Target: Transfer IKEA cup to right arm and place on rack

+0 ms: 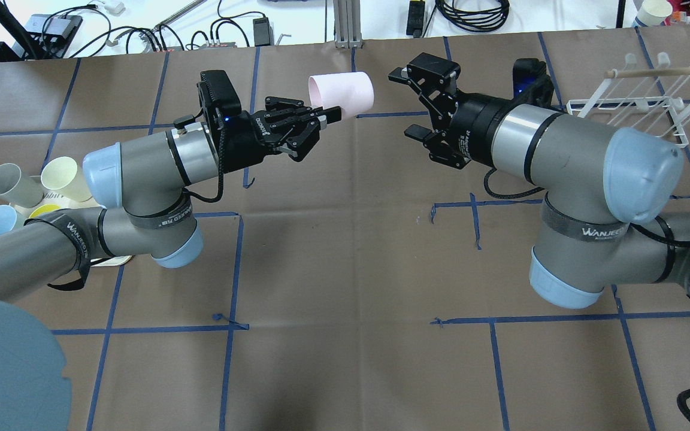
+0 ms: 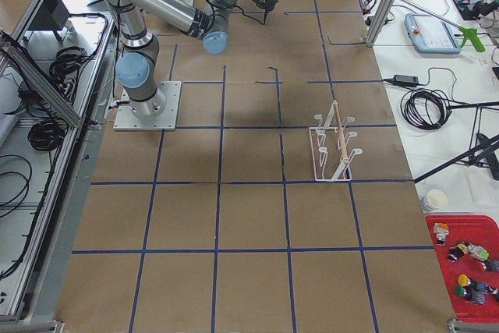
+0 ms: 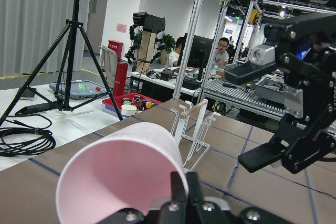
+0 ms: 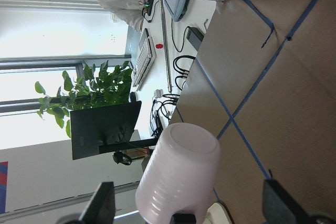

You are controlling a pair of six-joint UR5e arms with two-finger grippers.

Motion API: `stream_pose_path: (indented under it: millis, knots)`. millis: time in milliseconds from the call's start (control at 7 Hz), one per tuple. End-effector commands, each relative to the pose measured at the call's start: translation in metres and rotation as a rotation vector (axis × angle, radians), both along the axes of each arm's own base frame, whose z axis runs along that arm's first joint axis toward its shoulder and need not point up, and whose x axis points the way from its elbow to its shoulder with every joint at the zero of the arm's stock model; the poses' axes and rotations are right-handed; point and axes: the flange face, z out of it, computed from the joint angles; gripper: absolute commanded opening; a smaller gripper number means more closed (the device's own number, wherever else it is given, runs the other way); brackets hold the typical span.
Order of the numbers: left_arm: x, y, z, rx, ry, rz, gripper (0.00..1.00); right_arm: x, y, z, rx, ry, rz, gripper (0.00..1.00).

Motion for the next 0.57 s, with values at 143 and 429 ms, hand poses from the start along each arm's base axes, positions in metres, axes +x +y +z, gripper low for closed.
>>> stream_pose_path:
  millis: [143, 429]
  knots:
    - [-0.001, 0.0, 0.0, 0.021, 0.008, 0.002, 0.0, 0.006, 0.006, -0.029, -0.057, -0.093, -0.022, 1.0]
    - [-0.001, 0.0, -0.001, 0.023, 0.009, 0.002, 0.0, 0.009, 0.0, -0.042, -0.028, -0.09, -0.02, 1.0]
